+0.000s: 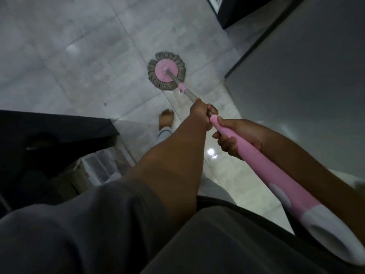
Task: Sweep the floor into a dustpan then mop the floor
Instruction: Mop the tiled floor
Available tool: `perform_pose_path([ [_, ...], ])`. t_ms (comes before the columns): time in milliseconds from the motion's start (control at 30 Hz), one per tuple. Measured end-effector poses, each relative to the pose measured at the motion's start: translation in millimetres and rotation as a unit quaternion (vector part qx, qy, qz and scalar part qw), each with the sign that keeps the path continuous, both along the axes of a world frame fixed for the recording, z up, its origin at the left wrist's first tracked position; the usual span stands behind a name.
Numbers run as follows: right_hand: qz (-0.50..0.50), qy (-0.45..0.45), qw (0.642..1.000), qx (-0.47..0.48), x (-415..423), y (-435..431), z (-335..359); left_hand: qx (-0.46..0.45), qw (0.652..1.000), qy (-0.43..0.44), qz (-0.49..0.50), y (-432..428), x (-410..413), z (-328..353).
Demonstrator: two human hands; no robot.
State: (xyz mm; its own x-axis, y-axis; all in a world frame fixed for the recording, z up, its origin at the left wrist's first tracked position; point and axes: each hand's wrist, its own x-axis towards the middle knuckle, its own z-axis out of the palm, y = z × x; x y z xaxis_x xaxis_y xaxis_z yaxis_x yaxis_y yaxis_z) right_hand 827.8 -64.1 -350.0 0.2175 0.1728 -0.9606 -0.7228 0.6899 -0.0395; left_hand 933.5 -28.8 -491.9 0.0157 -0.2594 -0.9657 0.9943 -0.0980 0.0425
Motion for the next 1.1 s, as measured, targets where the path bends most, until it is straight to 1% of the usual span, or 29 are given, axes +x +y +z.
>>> perform_pose_path([
  [200,-0.012,-0.026,1.000,0.009,164,-67,-19,-0.003,1.000,-0.012,0.020,-67,169,-17],
  [267,-0.019,-0.039,0.999,0.012,213,-85,-28,0.010,0.999,-0.035,0.017,-87,220,-23],
  [333,-0.029,-0.046,0.998,0.016,255,-98,-35,0.016,0.999,-0.038,0.028,-104,264,-27],
  [433,-0.058,-0.062,0.996,0.027,296,-111,-44,0.025,0.998,-0.043,0.047,-119,308,-32],
  [533,-0.085,-0.079,0.992,0.042,304,-115,-50,0.012,0.997,-0.042,0.070,-123,318,-37],
  [667,-0.089,-0.071,0.993,0.028,273,-104,-46,0.011,0.997,-0.035,0.062,-113,287,-39],
  [733,-0.089,-0.061,0.994,0.025,238,-95,-39,0.014,0.999,-0.039,0.022,-105,253,-35],
  [867,-0.105,-0.043,0.993,0.018,142,-66,-20,0.010,0.998,-0.023,-0.066,-80,156,-19],
  [967,-0.148,-0.024,0.989,0.014,69,-32,-4,0.011,0.995,-0.003,-0.099,-56,81,-4],
  [1100,-0.168,0.001,0.986,0.013,-15,11,13,0.008,0.990,0.012,-0.142,-19,-9,11],
])
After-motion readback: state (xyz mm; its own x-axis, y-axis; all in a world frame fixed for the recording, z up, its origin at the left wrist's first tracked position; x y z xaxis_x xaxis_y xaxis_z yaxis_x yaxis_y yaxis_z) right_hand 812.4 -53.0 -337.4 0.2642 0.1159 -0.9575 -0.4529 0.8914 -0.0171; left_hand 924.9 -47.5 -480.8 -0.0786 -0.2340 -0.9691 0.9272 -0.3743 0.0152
